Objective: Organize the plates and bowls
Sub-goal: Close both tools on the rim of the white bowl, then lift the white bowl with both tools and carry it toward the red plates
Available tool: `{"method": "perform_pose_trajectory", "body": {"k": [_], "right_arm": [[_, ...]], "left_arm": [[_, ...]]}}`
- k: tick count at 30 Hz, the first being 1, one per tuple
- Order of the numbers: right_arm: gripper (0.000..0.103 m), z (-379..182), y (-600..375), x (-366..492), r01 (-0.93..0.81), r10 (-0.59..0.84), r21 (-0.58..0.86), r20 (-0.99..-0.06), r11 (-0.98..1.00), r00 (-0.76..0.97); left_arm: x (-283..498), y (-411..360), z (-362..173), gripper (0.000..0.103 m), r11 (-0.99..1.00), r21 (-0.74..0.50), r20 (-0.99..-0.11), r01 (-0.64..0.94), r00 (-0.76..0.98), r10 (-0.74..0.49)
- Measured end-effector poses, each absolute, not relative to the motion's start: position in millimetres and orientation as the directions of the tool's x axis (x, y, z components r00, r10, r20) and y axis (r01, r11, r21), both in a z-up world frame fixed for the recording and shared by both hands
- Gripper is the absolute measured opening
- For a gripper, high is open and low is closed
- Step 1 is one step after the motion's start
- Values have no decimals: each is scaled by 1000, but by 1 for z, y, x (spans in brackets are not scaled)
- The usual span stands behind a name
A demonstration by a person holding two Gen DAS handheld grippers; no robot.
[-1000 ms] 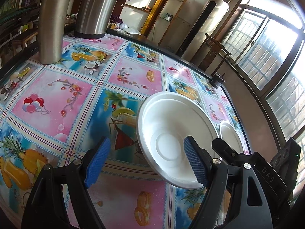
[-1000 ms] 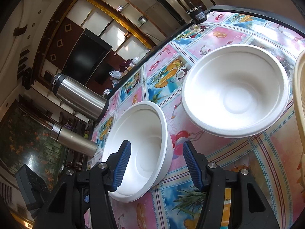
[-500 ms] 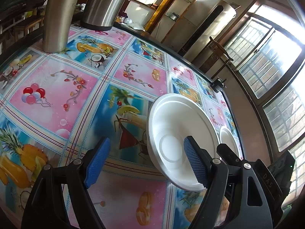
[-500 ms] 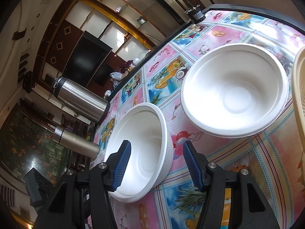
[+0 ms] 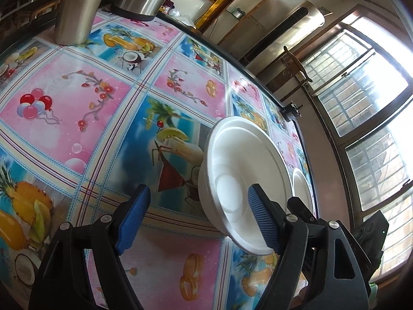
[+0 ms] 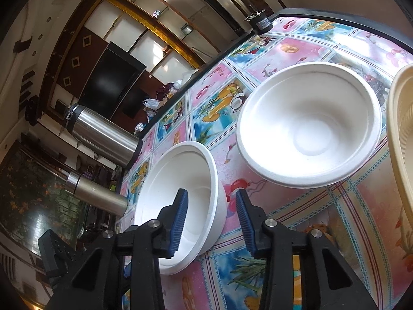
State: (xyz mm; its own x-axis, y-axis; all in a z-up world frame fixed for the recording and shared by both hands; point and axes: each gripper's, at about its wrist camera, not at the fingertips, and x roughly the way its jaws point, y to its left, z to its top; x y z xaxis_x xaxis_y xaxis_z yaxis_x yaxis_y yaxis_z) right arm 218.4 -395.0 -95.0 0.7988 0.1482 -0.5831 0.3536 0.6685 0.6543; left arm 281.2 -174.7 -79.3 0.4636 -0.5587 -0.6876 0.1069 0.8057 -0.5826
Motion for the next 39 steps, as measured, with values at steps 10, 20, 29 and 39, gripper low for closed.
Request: {"method": "perform_pose_trajectory", "body": {"k": [10, 20, 29, 39], "right_arm": [[28, -97, -395, 219, 362, 149, 651, -593, 667, 791], [11, -97, -392, 221, 350, 166, 655, -591, 669, 790], [8, -97, -392, 220, 345, 184, 668, -588, 660, 788], [8, -99, -394, 216, 354, 189, 673, -594, 650, 782]], "left_arm": [[280, -169, -83, 35, 809, -582, -702, 85, 449, -553], [276, -173, -77, 20, 800, -589, -692, 110, 443, -570], [276, -178, -75, 12, 795, -592, -690, 131, 427, -585], [273, -181, -73, 8, 800, -584, -692, 141, 428, -581]]}}
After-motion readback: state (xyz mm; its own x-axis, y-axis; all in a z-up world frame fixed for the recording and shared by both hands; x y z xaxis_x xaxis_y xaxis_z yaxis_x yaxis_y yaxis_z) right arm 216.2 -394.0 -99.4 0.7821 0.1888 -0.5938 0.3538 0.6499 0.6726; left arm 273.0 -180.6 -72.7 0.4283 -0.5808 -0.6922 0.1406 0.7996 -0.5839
